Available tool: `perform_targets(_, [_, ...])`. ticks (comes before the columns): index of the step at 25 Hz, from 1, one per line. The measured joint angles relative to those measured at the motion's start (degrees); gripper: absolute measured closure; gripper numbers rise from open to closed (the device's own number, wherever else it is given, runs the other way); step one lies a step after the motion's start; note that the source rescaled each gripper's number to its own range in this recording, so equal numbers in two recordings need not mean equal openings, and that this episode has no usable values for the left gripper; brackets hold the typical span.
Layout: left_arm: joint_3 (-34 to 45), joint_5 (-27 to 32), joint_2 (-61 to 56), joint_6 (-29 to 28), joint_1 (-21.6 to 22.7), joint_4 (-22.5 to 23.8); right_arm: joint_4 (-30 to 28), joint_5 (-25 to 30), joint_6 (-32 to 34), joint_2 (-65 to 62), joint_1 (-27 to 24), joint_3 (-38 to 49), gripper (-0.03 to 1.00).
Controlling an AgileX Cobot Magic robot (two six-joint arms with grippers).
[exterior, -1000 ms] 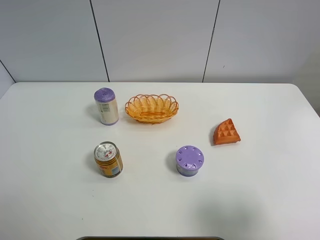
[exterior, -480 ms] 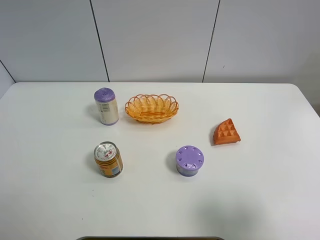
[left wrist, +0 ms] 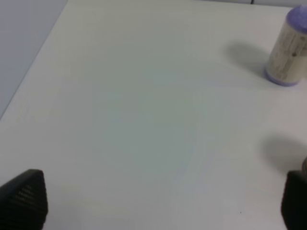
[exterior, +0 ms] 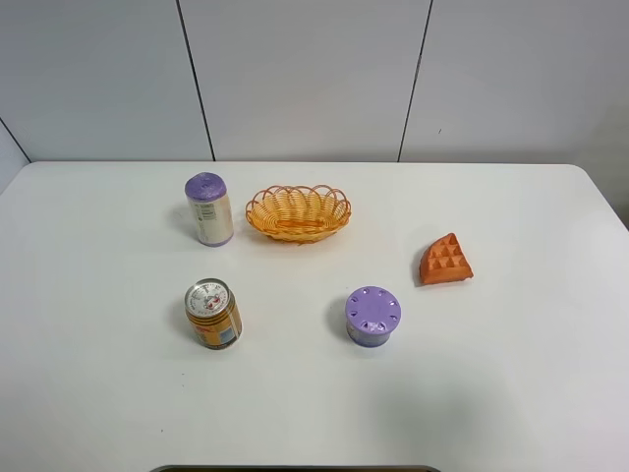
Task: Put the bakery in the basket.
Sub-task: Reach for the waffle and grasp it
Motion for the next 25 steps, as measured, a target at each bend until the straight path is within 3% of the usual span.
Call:
perform_targets(10, [0.0, 0.0, 0.0, 0.0, 0.0, 0.0, 0.1, -1.5, 2.19, 16.97, 0.0, -12.17, -0.03])
perform_targets(25, [0.0, 0.0, 0.0, 0.0, 0.0, 0.0, 0.16, -3.58, 3.73, 42.04, 0.0, -22.02, -0.03])
